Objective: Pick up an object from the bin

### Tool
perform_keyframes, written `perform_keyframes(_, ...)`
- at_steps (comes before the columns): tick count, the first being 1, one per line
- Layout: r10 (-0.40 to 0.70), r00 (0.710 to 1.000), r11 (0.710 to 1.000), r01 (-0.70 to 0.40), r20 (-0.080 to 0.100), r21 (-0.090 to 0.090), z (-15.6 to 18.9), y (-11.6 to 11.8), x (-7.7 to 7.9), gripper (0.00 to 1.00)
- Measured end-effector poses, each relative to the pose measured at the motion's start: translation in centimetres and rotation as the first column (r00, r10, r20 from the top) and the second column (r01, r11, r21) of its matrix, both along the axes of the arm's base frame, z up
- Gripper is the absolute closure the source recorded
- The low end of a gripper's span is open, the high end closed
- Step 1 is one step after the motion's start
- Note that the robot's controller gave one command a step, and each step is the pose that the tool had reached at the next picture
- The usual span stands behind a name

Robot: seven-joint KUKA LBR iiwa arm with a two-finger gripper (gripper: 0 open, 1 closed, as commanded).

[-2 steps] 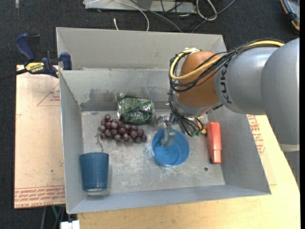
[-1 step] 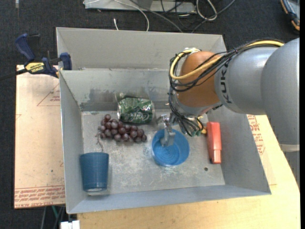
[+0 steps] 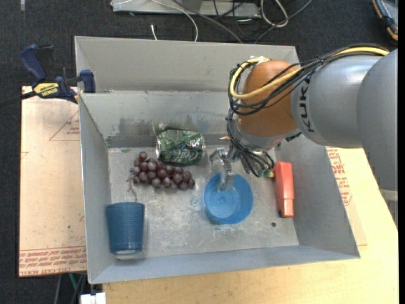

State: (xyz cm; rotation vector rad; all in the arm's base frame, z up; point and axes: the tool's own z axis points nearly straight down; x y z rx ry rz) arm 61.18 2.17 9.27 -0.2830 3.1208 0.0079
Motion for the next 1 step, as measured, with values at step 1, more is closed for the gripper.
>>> perform_keyframes(1, 0.0, 1.0, 1.0, 0.0, 0.001, 0.0, 2.27, 0.05, 0.02, 1.0)
